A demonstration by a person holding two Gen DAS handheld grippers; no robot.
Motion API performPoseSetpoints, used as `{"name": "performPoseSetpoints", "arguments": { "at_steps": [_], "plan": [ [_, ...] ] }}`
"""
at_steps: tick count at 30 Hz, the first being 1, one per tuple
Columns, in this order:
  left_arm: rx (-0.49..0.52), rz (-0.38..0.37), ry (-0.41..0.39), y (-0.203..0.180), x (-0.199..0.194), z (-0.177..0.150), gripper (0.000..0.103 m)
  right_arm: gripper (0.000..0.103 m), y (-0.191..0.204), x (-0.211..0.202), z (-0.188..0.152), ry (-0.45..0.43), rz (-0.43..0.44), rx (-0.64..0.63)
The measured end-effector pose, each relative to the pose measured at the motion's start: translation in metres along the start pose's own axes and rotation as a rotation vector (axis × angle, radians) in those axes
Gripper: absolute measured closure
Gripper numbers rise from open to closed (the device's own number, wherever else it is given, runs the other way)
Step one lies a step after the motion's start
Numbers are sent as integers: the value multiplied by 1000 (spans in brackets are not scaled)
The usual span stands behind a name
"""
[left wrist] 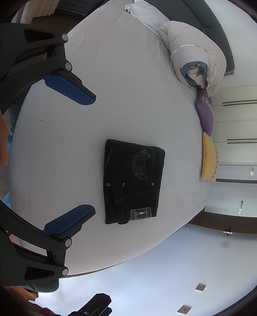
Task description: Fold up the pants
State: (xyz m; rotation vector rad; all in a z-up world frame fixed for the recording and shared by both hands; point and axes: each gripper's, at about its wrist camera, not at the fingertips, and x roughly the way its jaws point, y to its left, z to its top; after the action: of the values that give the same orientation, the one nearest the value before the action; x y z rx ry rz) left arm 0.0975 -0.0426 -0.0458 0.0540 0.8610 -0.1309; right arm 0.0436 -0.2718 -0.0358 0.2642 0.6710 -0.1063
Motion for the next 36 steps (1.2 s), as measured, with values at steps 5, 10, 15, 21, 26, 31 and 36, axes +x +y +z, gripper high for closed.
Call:
{"name": "performPoseSetpoints", "arguments": {
  "at_steps": [5, 10, 15, 21, 26, 31, 36],
  "plan": [
    [-1, -1, 1, 0, 0, 0, 0, 0, 0, 0, -1, 0, -1, 0],
    [-2, -3, 2, 0, 1, -1, 0, 0, 0, 1, -1, 0, 0, 1],
    [-2, -2, 3, -1, 1, -1, 0, 0, 0, 2, -2, 1, 1, 0],
    [-1, -2, 4, -1, 1, -1, 0, 0, 2, 3, -3, 4, 5, 0],
    [-3, -3, 4, -2, 2, -2, 0, 0, 3, 4, -6, 5, 7, -2],
    [-5, -3, 6, -2, 3, -3, 0, 0, 3, 6, -8, 6, 10, -7],
    [-8, -2, 10, -3, 4, -4, 0, 0, 4, 6, -8, 7, 10, -7]
  ]
}}
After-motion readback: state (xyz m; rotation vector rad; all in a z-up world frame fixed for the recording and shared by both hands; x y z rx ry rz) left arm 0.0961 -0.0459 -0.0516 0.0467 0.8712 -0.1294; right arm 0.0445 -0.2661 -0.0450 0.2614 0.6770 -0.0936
